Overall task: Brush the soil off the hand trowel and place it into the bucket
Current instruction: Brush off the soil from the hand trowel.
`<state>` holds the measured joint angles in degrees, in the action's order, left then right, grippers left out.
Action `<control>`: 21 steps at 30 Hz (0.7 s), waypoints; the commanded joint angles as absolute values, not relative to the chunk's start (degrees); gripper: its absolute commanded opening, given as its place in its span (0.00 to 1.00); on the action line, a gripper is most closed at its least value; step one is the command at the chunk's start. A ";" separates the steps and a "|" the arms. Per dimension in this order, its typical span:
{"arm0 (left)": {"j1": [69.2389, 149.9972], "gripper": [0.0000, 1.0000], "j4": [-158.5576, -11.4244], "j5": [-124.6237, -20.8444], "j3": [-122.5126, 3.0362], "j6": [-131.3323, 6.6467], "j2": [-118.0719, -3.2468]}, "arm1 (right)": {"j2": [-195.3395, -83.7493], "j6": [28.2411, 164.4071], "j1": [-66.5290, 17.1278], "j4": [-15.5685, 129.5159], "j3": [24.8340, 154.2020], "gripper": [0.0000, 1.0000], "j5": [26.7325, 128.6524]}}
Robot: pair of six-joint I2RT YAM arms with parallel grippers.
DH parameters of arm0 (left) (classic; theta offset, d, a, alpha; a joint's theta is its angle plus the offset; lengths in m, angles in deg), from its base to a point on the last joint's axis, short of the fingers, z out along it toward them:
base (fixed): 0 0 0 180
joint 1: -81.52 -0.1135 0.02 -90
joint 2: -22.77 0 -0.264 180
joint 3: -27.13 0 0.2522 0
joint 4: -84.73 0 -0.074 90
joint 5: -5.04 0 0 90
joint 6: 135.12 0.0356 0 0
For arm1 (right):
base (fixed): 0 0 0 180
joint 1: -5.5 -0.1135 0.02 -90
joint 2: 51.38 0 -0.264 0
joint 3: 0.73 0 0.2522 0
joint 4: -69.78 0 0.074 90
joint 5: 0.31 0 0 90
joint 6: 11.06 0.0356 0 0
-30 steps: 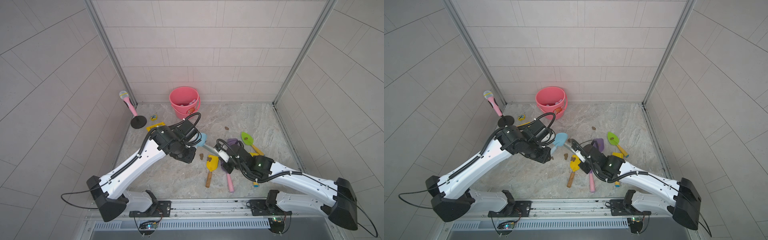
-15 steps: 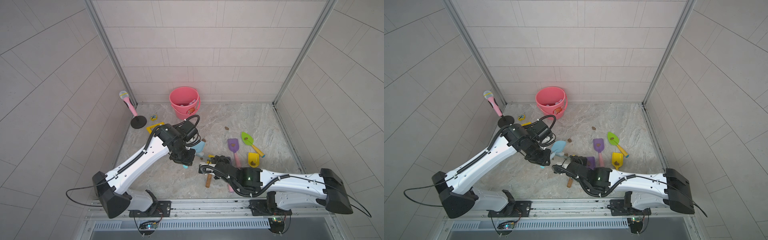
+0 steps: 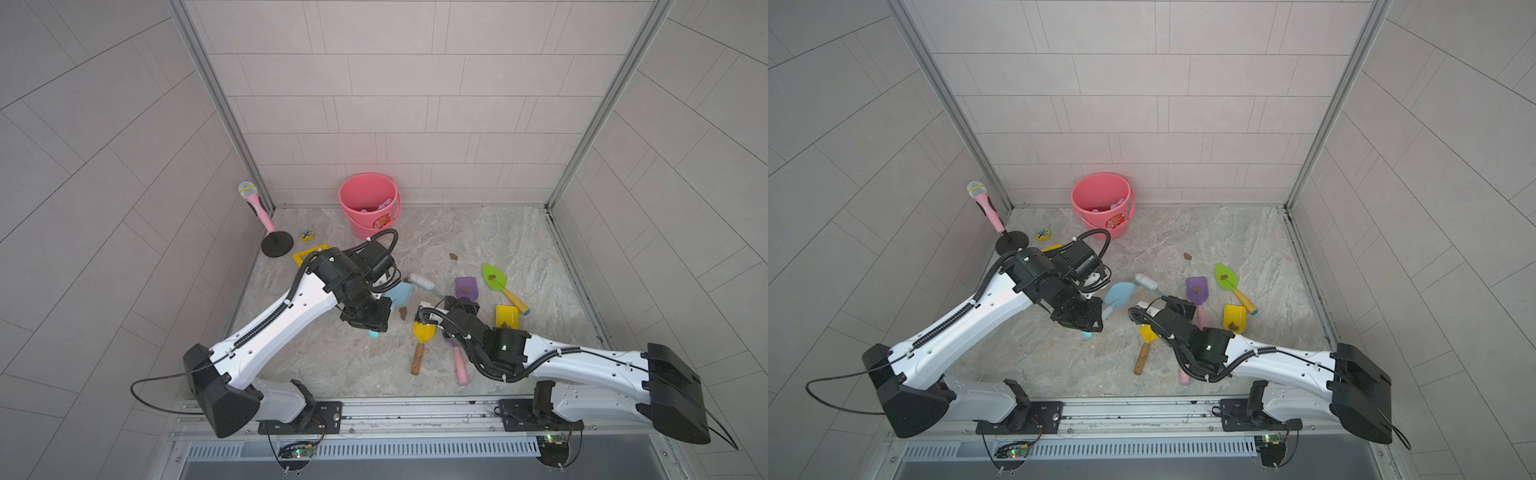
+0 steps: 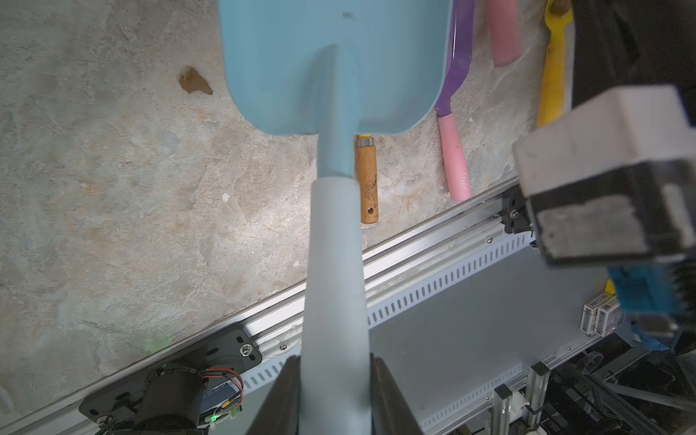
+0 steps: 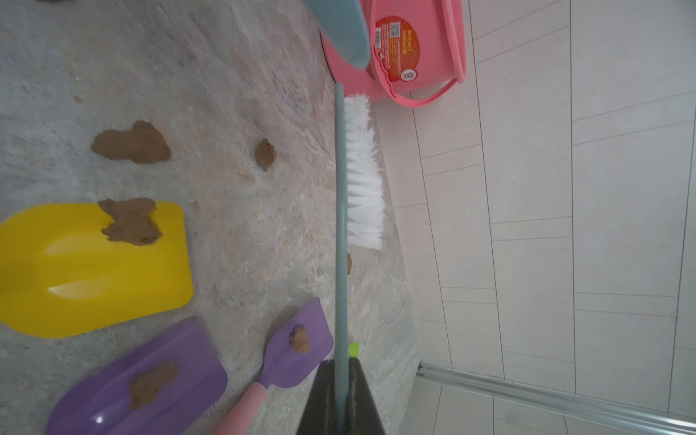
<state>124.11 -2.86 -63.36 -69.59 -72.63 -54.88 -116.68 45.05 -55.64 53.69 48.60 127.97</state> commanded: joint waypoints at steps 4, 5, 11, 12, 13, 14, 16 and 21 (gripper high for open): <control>122.41 0.00 -6.16 -61.52 -70.68 -74.02 -49.92 | -115.72 50.75 -57.38 52.94 47.70 0.00 127.93; 122.46 0.00 -7.03 -61.70 -70.31 -74.30 -49.44 | -115.61 50.44 -58.23 52.88 47.95 0.00 127.76; 121.70 0.00 -7.73 -63.78 -67.73 -74.96 -49.48 | -116.27 43.31 -66.54 55.85 51.55 0.00 127.42; 121.68 0.00 -7.30 -63.55 -67.58 -74.84 -49.84 | -116.56 41.86 -67.56 56.99 51.76 0.00 127.68; 121.63 0.00 -6.87 -62.93 -67.50 -74.57 -50.39 | -116.75 40.52 -68.24 57.88 52.08 0.00 127.89; 121.68 0.00 -6.53 -62.13 -67.41 -74.17 -50.89 | -116.98 39.56 -68.57 58.67 52.34 0.00 128.07; 121.67 0.00 -5.97 -61.25 -67.00 -73.65 -51.74 | -117.36 37.77 -68.76 59.95 53.07 0.00 128.60; 121.67 0.00 -6.06 -60.93 -66.48 -73.41 -51.68 | -117.65 34.07 -67.78 62.51 53.11 0.00 129.38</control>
<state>121.92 -7.51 -61.96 -66.84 -74.40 -51.88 -117.92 37.33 -68.32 58.02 52.12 127.47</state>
